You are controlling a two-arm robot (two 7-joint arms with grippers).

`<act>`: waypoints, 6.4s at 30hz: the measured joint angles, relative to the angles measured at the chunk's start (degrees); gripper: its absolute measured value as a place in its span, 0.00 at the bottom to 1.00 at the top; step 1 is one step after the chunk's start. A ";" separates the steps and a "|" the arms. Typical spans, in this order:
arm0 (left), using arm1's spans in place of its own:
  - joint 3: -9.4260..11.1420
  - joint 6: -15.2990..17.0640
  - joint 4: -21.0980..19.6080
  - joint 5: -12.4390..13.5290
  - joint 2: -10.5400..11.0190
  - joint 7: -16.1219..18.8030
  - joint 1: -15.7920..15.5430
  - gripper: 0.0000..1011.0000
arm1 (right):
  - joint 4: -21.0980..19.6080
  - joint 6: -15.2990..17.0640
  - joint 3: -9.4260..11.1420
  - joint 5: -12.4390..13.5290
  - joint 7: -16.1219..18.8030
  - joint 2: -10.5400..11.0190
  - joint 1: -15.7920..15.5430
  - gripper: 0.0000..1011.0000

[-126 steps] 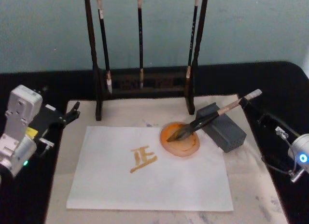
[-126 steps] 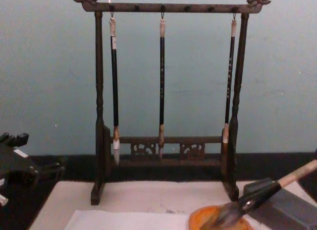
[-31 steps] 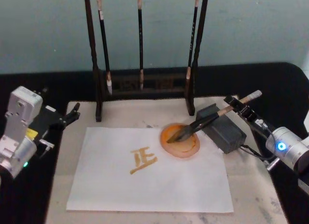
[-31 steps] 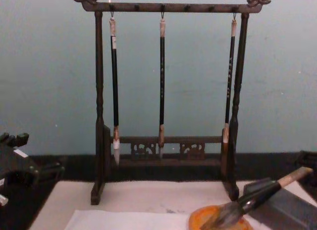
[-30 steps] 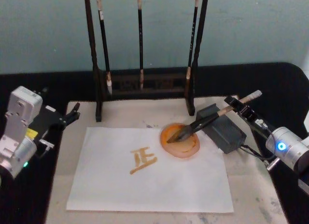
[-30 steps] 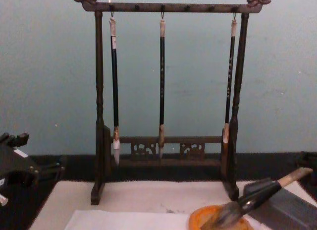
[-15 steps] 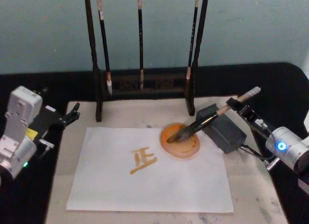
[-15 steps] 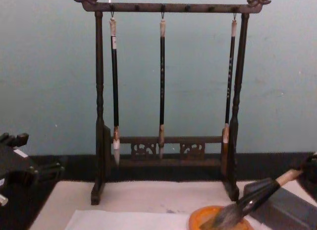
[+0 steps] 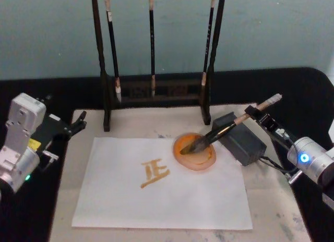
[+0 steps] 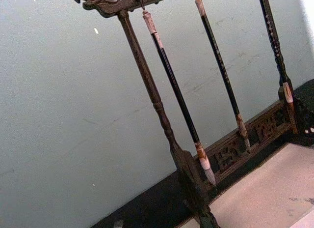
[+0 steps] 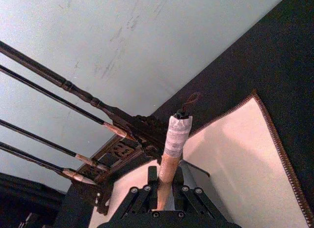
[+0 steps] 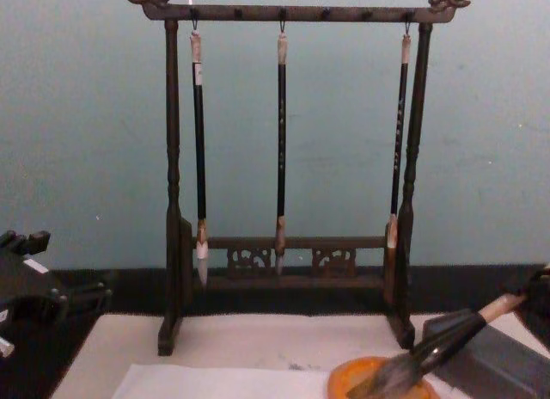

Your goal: Pick up the brush from the inkstone, write on the paper, then place the brush back to its original position.

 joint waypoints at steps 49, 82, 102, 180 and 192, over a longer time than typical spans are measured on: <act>0.00 0.00 0.00 0.00 0.00 0.00 0.00 1.00 | -14.54 -13.98 -9.24 -18.17 11.12 12.30 0.28 0.17; 0.00 0.00 0.00 0.00 0.00 0.00 0.00 1.00 | -17.48 -18.57 -14.14 -34.98 18.76 11.15 -0.30 0.17; 0.00 0.00 0.00 0.01 0.00 0.00 0.00 1.00 | -5.92 -21.58 -16.32 -42.68 21.11 2.89 7.96 0.17; 0.00 0.00 0.00 0.00 0.00 0.00 0.00 1.00 | 5.35 -24.99 -16.56 -48.85 26.10 -5.15 12.88 0.17; 0.00 0.00 0.00 0.00 0.00 0.00 0.00 1.00 | 4.00 -24.75 -15.79 -49.54 25.44 -4.25 12.04 0.17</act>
